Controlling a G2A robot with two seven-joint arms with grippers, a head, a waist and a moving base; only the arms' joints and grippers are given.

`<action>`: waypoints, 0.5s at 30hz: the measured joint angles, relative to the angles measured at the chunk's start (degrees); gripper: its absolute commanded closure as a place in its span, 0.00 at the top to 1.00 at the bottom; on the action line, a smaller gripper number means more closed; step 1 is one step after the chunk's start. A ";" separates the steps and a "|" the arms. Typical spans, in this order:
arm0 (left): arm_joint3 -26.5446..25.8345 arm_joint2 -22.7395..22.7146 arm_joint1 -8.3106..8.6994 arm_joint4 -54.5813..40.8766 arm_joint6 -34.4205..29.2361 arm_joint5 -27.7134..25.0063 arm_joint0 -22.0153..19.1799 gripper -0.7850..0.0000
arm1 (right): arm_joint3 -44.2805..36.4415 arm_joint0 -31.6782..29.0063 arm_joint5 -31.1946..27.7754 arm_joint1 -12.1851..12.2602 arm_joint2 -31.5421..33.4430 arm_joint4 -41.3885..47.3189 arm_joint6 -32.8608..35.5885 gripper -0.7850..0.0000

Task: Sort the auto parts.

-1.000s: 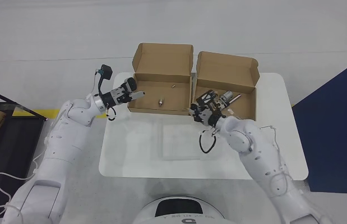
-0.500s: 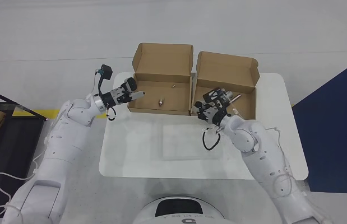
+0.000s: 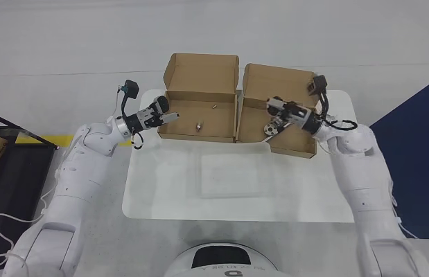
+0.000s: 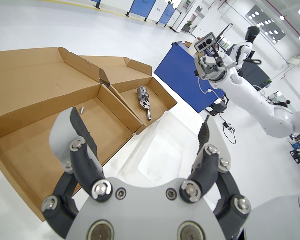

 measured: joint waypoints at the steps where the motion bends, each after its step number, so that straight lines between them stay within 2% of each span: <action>1: 0.00 0.00 0.00 0.00 0.00 0.00 0.00 1.00 | 2.92 1.79 1.50 -0.07 -0.13 3.37 3.01 0.00; 7: 0.00 0.00 0.00 0.00 0.00 0.00 0.00 1.00 | 20.58 12.20 8.94 -1.16 -2.98 16.86 17.57 0.00; 12: 0.00 0.00 0.00 0.00 0.00 0.00 0.00 1.00 | 28.77 16.91 10.19 -1.90 -4.52 20.25 22.64 0.00; 15: 0.00 0.00 0.00 0.00 0.00 0.00 0.00 1.00 | 31.04 18.49 10.77 -2.19 -5.59 21.59 23.19 0.00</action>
